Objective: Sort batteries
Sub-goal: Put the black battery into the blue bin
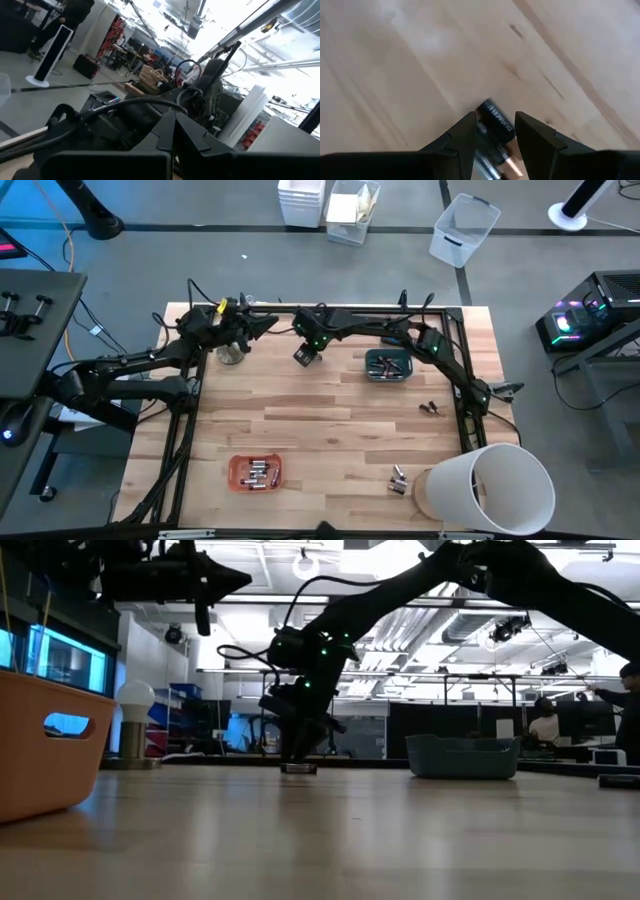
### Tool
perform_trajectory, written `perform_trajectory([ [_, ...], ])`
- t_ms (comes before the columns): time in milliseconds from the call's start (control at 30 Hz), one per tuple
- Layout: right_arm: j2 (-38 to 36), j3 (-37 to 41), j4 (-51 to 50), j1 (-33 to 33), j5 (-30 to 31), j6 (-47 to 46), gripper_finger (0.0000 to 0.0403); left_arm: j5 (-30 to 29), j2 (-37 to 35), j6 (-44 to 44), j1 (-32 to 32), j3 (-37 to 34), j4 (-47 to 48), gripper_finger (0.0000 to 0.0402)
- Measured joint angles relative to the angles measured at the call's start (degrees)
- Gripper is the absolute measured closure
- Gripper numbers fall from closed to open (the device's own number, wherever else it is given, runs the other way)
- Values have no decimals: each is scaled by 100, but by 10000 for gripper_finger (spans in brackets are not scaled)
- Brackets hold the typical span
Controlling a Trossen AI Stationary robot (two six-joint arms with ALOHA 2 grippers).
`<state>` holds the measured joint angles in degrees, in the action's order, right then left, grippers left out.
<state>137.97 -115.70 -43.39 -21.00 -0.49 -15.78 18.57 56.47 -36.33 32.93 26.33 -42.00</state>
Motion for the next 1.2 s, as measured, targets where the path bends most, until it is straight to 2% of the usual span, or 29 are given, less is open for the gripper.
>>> perform_trajectory([
  [200, 49, 0, -86, 15, 204, -696, 299, 2, 0, -101, 0, 0, -28, 401],
  [433, 50, 0, -442, 46, 75, -1096, 317, 136, 0, -156, 0, 0, -121, 401],
  [667, 90, -2, -760, 156, 211, -753, 322, 295, 0, -158, 0, 0, -114, 401],
  [800, 89, 7, -970, 228, 412, -353, 373, 297, 0, -208, 1, 0, -117, 401],
  [933, 0, 18, -986, 205, 478, -348, 374, 341, -2, -208, 2, 0, -116, 401],
  [1200, -863, 22, -1348, 62, 645, -163, 374, 341, 0, -206, 4, 0, -116, 401],
])
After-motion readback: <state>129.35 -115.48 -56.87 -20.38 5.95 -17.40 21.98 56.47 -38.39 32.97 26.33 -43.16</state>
